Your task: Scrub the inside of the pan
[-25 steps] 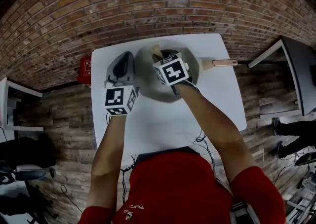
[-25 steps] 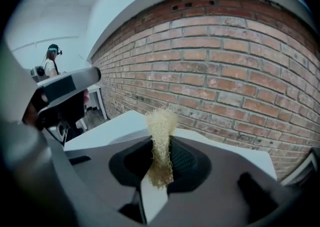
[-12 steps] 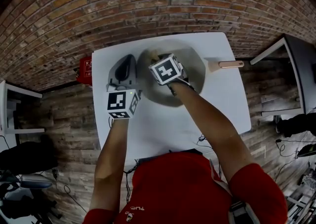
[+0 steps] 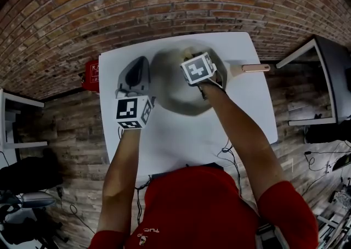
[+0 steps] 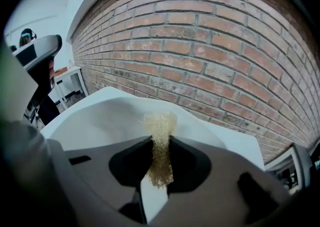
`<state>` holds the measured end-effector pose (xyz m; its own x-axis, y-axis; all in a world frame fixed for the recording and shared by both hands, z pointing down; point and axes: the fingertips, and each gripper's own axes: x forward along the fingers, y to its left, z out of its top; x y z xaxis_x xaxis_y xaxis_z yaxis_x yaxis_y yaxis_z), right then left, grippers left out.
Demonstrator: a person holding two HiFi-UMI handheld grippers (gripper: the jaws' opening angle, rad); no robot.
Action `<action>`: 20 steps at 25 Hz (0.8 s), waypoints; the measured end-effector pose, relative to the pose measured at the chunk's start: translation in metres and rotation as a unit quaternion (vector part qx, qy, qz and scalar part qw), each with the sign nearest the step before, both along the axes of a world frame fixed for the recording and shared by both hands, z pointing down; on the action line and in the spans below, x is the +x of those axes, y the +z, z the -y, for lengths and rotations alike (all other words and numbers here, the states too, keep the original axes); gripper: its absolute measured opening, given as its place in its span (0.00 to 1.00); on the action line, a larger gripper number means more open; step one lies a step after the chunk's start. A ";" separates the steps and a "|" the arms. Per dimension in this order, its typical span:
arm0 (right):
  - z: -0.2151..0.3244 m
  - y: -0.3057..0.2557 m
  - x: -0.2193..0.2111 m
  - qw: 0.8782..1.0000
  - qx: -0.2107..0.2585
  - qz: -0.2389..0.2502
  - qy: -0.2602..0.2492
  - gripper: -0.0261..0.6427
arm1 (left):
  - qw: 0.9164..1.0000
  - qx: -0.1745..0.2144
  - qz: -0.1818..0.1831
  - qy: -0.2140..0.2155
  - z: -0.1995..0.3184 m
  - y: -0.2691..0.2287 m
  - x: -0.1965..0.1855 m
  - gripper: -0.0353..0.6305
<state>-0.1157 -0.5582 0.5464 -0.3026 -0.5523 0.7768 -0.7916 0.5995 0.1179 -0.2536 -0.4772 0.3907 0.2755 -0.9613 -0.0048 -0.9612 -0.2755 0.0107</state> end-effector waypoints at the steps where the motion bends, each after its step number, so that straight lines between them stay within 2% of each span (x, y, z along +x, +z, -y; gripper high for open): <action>1: 0.002 -0.001 0.008 1.000 0.001 -0.006 0.006 0.17 | 1.000 0.000 0.000 0.001 0.000 0.000 0.001 0.07; 4: 0.003 -0.004 0.025 1.000 -0.001 -0.019 0.019 0.17 | 1.000 0.002 -0.001 0.002 0.000 -0.001 0.002 0.07; 7: -0.003 -0.006 0.022 1.000 -0.001 -0.008 0.010 0.17 | 1.000 0.003 -0.002 0.002 -0.001 -0.002 0.002 0.07; 15: -0.060 -0.017 -0.050 0.996 -0.014 0.030 -0.086 0.17 | 1.000 0.004 0.000 -0.001 -0.007 -0.005 0.001 0.07; 20: -0.085 -0.003 -0.068 0.991 -0.042 0.015 -0.123 0.17 | 1.000 0.004 0.000 -0.002 -0.012 -0.006 0.004 0.07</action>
<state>-0.1838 -0.4730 0.5436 -0.4434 -0.3937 0.8053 -0.6234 0.7809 0.0386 -0.2494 -0.4649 0.3845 0.2719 -0.9622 -0.0117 -0.9622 -0.2720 0.0084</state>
